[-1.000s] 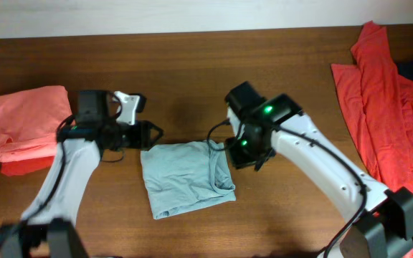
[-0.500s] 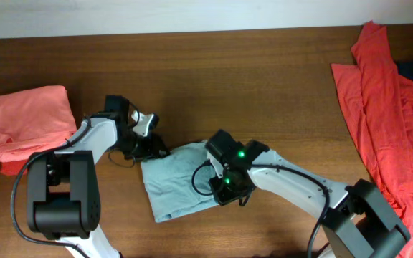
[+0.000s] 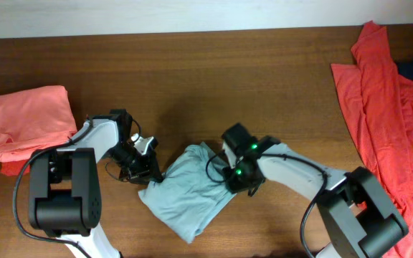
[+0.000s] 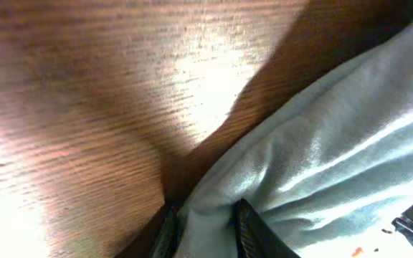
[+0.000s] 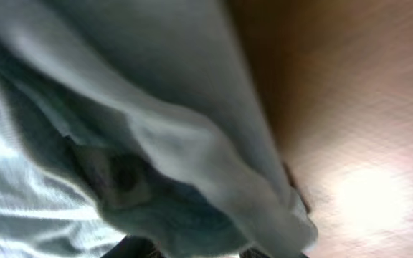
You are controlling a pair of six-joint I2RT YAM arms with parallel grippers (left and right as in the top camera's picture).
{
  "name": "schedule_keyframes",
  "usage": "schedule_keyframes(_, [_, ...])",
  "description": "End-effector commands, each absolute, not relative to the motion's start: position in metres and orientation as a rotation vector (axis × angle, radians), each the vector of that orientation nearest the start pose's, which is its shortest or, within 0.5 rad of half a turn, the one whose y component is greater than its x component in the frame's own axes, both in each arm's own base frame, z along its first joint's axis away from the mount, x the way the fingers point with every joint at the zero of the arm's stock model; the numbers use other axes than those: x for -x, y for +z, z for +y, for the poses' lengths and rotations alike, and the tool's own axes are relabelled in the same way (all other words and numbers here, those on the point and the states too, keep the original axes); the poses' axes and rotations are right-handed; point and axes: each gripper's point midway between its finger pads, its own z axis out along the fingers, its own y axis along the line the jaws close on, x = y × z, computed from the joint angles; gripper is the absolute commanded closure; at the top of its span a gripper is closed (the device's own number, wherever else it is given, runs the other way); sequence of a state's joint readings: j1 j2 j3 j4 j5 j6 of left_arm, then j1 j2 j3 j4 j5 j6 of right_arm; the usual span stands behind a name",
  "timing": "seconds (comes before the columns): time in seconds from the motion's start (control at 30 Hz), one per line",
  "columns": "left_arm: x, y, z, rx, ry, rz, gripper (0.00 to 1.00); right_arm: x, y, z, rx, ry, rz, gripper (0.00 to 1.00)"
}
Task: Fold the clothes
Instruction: 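Grasp the folded blue-grey bundle's top corner with the left gripper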
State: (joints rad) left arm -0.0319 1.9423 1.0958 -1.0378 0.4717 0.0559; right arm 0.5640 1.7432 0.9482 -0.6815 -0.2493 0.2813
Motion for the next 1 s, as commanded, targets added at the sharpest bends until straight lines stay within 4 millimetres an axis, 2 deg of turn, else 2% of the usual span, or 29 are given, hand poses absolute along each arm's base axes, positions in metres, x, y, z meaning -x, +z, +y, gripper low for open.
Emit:
schedule_keyframes(0.0, [-0.235,-0.013,-0.08,-0.016,-0.746,3.419,0.72,-0.255,-0.008,0.167,0.481,0.268,3.067,0.65])
schedule_keyframes(0.23, [-0.243,-0.005,-0.102,-0.002,-0.954,3.335,0.74,-0.275,0.004,0.172,0.529,0.285,2.999,0.65])
schedule_keyframes(0.37, [-0.264,0.012,-0.112,-0.08,-1.048,3.206,0.73,-0.283,0.022,0.174,0.563,0.268,2.994,0.64])
schedule_keyframes(0.47, [-0.292,0.036,-0.116,-0.226,-1.035,3.061,0.72,-0.284,0.048,0.17,0.562,0.216,3.029,0.64])
schedule_keyframes(0.5, [-0.308,0.047,-0.117,-0.263,-1.009,3.0,0.66,-0.286,0.062,0.17,0.56,0.215,3.03,0.65])
schedule_keyframes(0.53, [-0.317,0.053,-0.117,-0.278,-0.995,2.966,0.51,-0.288,0.072,0.171,0.559,0.218,3.022,0.64])
schedule_keyframes(0.57, [-0.327,0.06,-0.117,-0.295,-0.98,2.927,0.33,-0.291,0.084,0.172,0.558,0.223,3.009,0.64])
schedule_keyframes(0.63, [-0.348,0.071,-0.119,-0.327,-0.959,2.848,0.25,-0.295,0.108,0.175,0.555,0.237,2.972,0.63])
schedule_keyframes(0.7, [-0.361,0.079,-0.128,-0.363,-0.999,2.761,0.23,-0.298,0.132,0.177,0.55,0.253,2.929,0.6])
schedule_keyframes(0.8, [-0.362,0.076,-0.142,-0.41,-1.035,2.739,0.22,-0.298,0.151,0.176,0.547,0.266,2.894,0.59])
schedule_keyframes(0.97, [-0.35,0.055,-0.17,-0.55,-1.062,2.771,0.21,-0.289,0.158,0.172,0.549,0.261,2.907,0.59])
